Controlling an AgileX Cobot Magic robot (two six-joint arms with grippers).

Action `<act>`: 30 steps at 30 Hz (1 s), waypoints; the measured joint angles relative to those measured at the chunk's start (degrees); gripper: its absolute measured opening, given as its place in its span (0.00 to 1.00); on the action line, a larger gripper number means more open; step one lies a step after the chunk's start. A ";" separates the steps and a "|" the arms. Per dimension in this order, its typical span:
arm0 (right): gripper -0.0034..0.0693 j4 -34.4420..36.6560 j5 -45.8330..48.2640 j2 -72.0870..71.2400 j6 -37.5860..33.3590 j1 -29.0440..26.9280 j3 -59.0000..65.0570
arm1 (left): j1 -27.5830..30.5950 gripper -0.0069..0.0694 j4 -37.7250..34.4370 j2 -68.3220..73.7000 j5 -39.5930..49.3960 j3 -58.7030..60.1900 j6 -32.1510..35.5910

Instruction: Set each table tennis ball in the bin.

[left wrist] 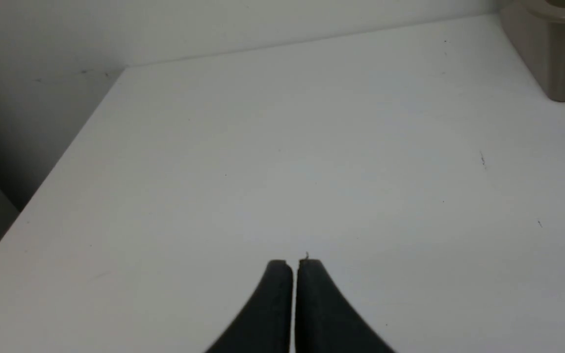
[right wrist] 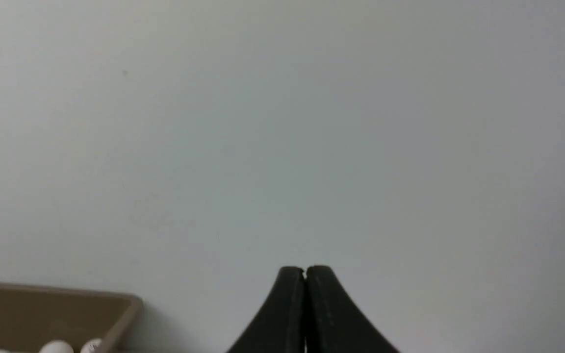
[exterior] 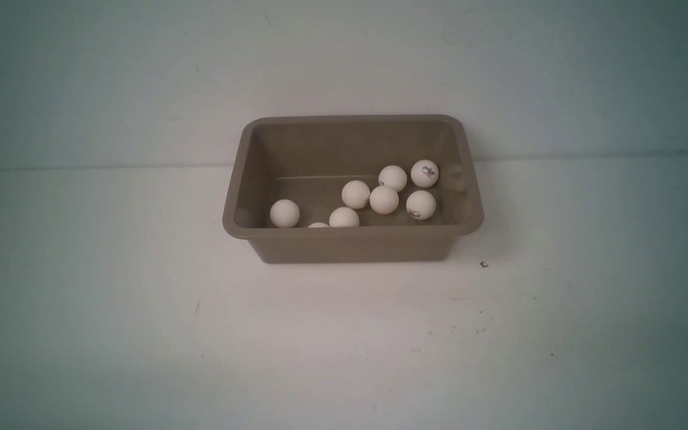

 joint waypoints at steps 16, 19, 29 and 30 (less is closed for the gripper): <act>0.03 0.04 7.48 0.05 11.57 -3.90 8.92 | -0.01 0.09 0.00 0.00 0.02 0.00 0.00; 0.03 0.04 10.73 0.05 11.79 -3.90 8.92 | -0.01 0.09 0.00 0.00 0.02 0.00 0.00; 0.03 0.28 16.02 0.05 12.59 -3.90 8.83 | -0.01 0.09 0.00 0.00 0.02 0.00 0.00; 0.03 0.28 16.02 0.05 12.60 -3.90 8.83 | -0.01 0.09 0.00 0.00 0.02 0.00 0.00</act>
